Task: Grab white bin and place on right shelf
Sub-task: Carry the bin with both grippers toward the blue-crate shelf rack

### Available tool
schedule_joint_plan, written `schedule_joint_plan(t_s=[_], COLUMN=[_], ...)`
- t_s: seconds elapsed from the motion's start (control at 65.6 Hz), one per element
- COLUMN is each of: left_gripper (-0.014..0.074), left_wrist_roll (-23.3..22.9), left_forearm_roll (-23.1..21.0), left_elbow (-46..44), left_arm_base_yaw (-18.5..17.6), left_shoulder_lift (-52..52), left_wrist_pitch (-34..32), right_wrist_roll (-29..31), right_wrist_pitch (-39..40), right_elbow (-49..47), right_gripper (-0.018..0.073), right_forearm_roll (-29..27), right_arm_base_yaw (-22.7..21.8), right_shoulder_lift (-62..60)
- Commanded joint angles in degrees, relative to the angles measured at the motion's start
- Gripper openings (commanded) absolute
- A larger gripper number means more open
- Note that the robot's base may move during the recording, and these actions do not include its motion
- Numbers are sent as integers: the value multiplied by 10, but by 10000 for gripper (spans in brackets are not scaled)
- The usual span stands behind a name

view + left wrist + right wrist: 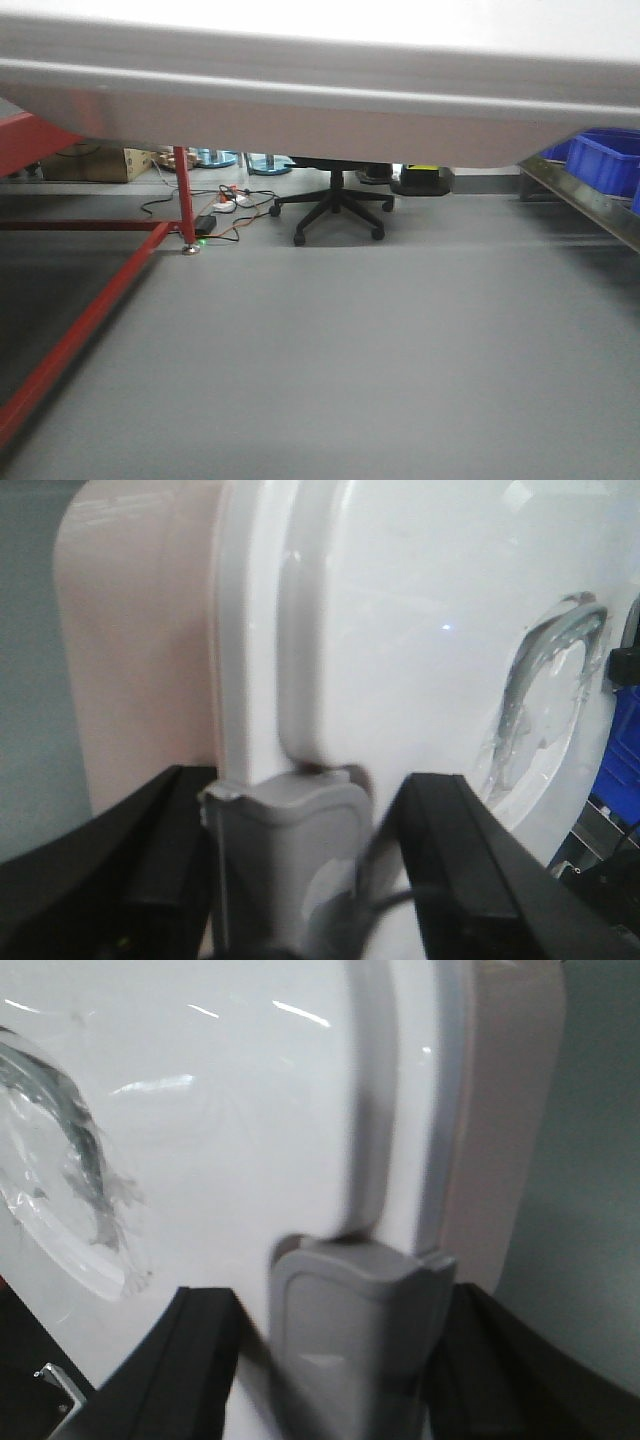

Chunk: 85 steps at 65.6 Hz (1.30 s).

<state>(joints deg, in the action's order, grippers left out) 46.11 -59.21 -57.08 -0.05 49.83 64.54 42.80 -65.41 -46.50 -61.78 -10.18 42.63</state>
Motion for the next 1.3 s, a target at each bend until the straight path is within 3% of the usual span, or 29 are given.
schedule_joint_plan(t_s=[0.0,1.281], left_gripper=[241,241], left_wrist_roll=[10,10], left_forearm_roll=[-112,-112], left_elbow=[-19,-19], left_arm_base_yaw=[-17,-17], left_shoulder_lift=[-7,-7], left_wrist_pitch=[85,85], right_wrist_roll=[9,9], right_wrist_pitch=[-42,-42], right_elbow=[-18,-18], right_gripper=[361,361], right_forearm_roll=[-120,-120], right_arm_base_yaw=[7,7], right_shoulder_lift=[-5,-5])
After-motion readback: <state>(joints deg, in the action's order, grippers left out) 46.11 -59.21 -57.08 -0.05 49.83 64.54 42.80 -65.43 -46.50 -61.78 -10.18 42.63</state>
